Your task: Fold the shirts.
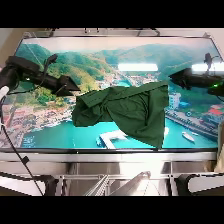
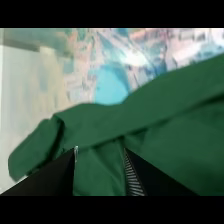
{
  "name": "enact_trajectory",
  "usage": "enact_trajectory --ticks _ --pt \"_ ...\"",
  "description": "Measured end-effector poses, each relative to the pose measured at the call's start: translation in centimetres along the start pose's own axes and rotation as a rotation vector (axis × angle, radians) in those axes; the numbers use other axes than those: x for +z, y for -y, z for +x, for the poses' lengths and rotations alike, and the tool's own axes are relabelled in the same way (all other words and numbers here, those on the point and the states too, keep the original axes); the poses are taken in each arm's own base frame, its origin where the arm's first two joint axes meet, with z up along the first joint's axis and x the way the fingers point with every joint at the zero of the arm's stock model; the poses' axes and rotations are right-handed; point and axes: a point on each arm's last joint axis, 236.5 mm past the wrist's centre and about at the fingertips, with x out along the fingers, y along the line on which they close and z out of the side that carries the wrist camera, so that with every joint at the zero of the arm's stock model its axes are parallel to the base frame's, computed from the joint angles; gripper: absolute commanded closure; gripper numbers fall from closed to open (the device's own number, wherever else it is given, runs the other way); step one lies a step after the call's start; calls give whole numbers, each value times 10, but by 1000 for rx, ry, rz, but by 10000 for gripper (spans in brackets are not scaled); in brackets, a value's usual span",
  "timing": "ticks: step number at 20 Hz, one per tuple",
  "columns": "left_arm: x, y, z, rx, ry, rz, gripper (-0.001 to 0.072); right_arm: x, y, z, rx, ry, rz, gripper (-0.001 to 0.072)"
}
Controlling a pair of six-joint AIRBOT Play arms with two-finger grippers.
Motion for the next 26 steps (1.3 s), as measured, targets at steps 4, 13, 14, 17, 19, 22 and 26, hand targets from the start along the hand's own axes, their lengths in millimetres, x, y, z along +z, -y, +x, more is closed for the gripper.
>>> enact_trajectory --ticks 4,13,14,17,19,22,26 --pt "-60 -19 -5 -37 -58 -154 -11 -56 30 -40 -100 -133 94 376" --pt "-157 -63 51 -42 -77 -538 7 -156 47 -74 -226 -142 239 375" --pt "-158 -68 55 -40 -75 -557 7 -159 46 -75 -231 -138 234 375" --pt "-151 -78 63 -46 -51 -604 7 -163 36 -80 -234 -127 213 375" --pt "-138 -82 66 -63 -11 -633 7 -164 30 -83 -237 -119 190 375" --pt "-113 -90 66 -65 75 -648 8 -162 22 -87 -240 -103 160 376" --pt "-87 -100 68 -10 155 -603 465 -165 18 -89 -243 -99 147 376"
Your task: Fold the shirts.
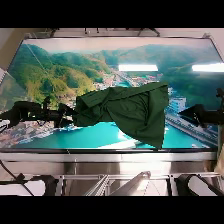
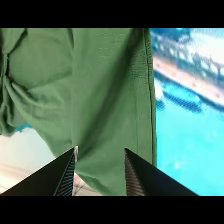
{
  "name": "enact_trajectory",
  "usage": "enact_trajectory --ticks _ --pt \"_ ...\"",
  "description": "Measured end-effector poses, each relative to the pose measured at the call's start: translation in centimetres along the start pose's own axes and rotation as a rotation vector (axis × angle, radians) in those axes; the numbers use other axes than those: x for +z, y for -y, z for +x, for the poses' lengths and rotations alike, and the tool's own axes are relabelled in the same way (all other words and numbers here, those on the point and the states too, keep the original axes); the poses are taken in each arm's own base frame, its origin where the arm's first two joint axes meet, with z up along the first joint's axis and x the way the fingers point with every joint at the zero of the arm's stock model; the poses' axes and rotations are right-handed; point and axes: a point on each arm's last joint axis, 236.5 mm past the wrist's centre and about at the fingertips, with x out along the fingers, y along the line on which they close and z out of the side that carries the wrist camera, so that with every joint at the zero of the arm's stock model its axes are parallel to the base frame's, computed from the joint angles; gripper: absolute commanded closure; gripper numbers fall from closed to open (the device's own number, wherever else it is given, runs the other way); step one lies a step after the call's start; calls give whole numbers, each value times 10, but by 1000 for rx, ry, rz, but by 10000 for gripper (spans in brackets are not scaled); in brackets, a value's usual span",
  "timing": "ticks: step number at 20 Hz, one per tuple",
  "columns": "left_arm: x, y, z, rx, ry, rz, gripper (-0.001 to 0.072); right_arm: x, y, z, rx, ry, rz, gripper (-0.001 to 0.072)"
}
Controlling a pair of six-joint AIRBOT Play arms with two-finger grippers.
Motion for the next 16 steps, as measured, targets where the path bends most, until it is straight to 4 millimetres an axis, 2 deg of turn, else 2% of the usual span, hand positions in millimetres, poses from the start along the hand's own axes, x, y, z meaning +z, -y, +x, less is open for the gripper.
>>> enact_trajectory --ticks 1,3,4,5,6,8,9,11,16 --pt "3 -1 3 17 9 16 682 -3 2 1 -5 -7 8 376" --pt "4 0 6 34 16 42 683 -15 14 4 -43 -42 56 372" --pt "4 3 7 31 15 45 683 -26 25 6 -80 -69 90 346" --pt "4 4 8 30 13 48 683 -35 35 8 -113 -91 117 236" --pt "3 6 8 26 10 49 683 -45 46 11 -147 -111 150 198" --pt "1 8 9 19 3 50 683 -65 62 18 -183 -143 212 204" --pt "0 9 9 16 0 54 683 -75 67 22 -190 -157 239 245" --pt "0 10 9 13 -4 61 683 -93 73 31 -191 -179 281 263" --pt "-1 11 9 9 -6 71 683 -122 64 61 -120 -240 341 264"
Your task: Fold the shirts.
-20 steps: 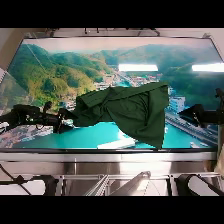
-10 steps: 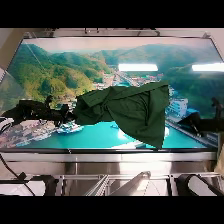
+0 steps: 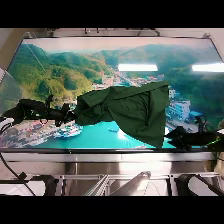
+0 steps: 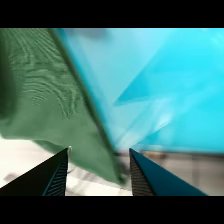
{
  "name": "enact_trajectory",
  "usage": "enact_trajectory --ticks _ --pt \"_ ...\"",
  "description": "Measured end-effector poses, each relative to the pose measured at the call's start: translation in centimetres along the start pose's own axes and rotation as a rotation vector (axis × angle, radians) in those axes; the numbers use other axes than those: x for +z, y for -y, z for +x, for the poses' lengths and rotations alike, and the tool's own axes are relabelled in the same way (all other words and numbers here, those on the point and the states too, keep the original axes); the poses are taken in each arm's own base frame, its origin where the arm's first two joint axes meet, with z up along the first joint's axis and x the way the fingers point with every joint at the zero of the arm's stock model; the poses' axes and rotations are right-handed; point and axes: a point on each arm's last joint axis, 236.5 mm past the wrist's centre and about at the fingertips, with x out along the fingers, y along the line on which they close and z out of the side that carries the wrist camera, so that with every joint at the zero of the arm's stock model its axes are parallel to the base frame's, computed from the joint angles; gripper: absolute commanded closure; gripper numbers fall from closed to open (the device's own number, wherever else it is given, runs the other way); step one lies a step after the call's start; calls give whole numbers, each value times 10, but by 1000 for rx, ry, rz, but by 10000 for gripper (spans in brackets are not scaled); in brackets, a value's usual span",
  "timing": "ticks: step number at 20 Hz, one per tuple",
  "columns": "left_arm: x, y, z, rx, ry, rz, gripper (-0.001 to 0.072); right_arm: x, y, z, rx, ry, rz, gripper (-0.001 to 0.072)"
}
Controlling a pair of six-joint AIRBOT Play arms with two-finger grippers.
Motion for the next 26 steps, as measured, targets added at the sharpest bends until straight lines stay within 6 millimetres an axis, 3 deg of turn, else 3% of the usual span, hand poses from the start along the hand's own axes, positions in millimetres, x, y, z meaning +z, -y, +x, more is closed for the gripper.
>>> enact_trajectory --ticks 1,3,4,5,7,9,10,15,21,25,26 --pt "0 0 0 0 0 2 683 -4 -4 8 16 -20 1 275" --pt "0 0 0 -1 0 4 683 -14 -14 26 51 -77 -16 399" --pt "0 0 0 -1 0 4 684 -20 -20 34 74 -104 -30 413" --pt "0 0 0 -1 0 4 683 -22 -27 41 100 -118 -45 512" --pt "0 0 0 -1 -1 6 676 -19 -38 52 136 -103 -59 532" --pt "0 0 0 -1 -2 7 190 -11 -48 57 174 -71 -62 532" --pt "-2 6 0 -23 -7 -2 56 -10 -51 58 185 -66 -62 532" --pt "4 3 -7 -29 10 -15 67 -7 -57 61 209 -51 -69 532" --pt "44 -13 -37 -22 144 -35 67 -4 -61 61 225 -34 -87 532" --pt "49 -10 -28 -2 154 -8 67 -3 -60 62 220 -32 -89 532" --pt "47 -7 -21 -3 137 -3 100 -3 -60 62 220 -32 -90 532"
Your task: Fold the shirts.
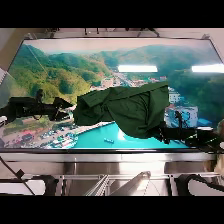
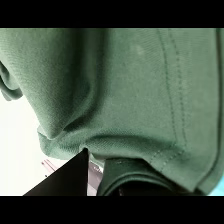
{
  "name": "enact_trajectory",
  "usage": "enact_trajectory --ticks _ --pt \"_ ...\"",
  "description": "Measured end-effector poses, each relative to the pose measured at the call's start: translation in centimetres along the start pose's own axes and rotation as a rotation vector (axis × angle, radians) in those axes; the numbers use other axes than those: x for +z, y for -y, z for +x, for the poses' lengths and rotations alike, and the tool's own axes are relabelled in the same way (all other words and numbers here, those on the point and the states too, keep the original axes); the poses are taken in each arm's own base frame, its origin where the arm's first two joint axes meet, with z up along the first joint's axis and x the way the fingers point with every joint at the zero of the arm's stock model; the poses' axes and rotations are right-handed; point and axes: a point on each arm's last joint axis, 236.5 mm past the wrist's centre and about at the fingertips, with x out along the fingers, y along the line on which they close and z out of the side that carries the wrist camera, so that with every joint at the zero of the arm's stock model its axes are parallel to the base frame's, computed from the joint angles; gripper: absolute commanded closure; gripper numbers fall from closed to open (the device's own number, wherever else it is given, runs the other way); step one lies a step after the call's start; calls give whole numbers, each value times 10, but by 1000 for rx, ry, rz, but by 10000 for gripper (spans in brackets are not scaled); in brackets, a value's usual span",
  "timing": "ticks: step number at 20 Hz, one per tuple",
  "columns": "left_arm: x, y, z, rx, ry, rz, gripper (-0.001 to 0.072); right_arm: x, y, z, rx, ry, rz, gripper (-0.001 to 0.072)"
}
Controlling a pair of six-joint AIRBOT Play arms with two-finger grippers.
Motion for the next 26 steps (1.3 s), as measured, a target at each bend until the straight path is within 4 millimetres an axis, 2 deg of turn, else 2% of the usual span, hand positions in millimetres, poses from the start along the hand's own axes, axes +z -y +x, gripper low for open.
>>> enact_trajectory --ticks 1,2,3,5,6,7,8,9,11,12,14,16,17,19,20,22,23,24,26 --pt "-5 3 8 -4 -30 3 277 0 0 0 0 0 -1 532" --pt "-15 4 18 -3 -83 10 393 0 0 0 -1 -1 -1 532" --pt "-25 6 27 -7 -137 18 429 -1 0 0 1 -3 -1 532" --pt "-42 14 41 -17 -239 40 431 -2 0 0 1 -6 -4 532" --pt "-51 18 47 -24 -287 53 510 -2 0 0 2 -8 -4 532" --pt "-57 18 51 -12 -323 73 686 -3 -1 0 4 -12 -6 532" --pt "-60 18 53 -4 -349 88 692 -3 -1 0 3 -13 -7 539" --pt "-65 23 55 -15 -377 90 692 -4 -1 0 7 -17 -8 600" --pt "-69 28 55 -27 -409 101 691 -6 -3 0 14 -25 -14 641" --pt "-69 30 54 -33 -421 104 691 -7 -4 0 19 -32 -21 692" --pt "-68 36 48 -53 -437 110 683 -14 -11 -1 44 -55 -44 692" --pt "-68 43 36 -74 -449 135 682 -19 -32 -6 122 -63 -99 693" --pt "-69 62 20 -135 -455 161 682 -16 -71 -17 257 -43 -147 693" --pt "-75 110 -20 -280 -465 239 679 -15 -145 -51 486 17 -300 693" --pt "-77 140 -48 -364 -447 300 678 -17 -197 -86 645 77 -416 693" --pt "-86 209 -121 -520 -346 508 678 -32 -283 -164 863 229 -689 693" --pt "-95 238 -158 -558 -277 633 677 -52 -326 -213 951 338 -863 693" --pt "-110 266 -200 -586 -192 777 677 -74 -360 -258 992 456 -1025 694" --pt "-141 307 -275 -570 2 1037 677 -120 -415 -330 923 741 -1316 694"
